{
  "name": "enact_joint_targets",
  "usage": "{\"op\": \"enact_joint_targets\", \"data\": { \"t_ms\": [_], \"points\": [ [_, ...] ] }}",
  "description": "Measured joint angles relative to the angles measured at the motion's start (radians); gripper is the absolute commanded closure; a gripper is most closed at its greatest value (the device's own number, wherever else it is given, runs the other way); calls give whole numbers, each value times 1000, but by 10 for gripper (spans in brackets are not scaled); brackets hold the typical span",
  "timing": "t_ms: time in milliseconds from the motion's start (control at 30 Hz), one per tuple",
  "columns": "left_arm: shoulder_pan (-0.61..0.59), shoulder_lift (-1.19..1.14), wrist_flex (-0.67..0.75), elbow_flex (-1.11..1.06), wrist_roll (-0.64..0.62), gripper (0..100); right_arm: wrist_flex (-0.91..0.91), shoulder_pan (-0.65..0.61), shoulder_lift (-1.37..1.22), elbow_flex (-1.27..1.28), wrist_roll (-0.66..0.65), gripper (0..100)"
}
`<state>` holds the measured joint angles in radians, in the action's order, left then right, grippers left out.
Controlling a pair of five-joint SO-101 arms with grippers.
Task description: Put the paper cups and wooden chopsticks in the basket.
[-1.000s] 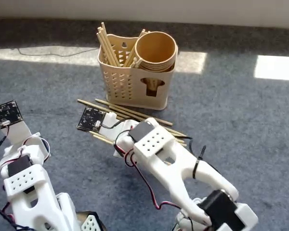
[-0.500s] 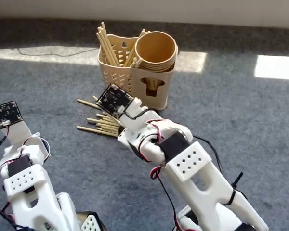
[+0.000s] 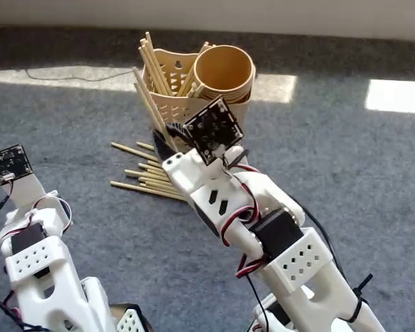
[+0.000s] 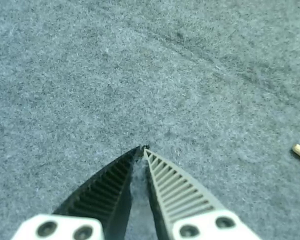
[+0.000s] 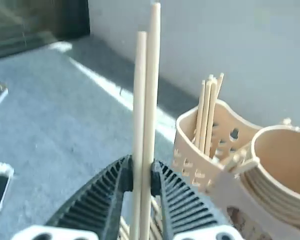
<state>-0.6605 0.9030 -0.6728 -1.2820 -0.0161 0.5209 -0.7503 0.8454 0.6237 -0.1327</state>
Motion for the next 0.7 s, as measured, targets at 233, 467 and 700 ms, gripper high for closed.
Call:
{"op": "enact_joint_targets", "data": {
  "t_ms": [233, 467, 700],
  "points": [
    [0, 0, 0, 0, 0, 995, -468, 0, -9, 29, 3, 995],
    [0, 0, 0, 0, 0, 995, -723, 61, -187, 25, 3, 995],
    [0, 0, 0, 0, 0, 995, -786, 164, -397, -104, 5, 995]
  ]
}}
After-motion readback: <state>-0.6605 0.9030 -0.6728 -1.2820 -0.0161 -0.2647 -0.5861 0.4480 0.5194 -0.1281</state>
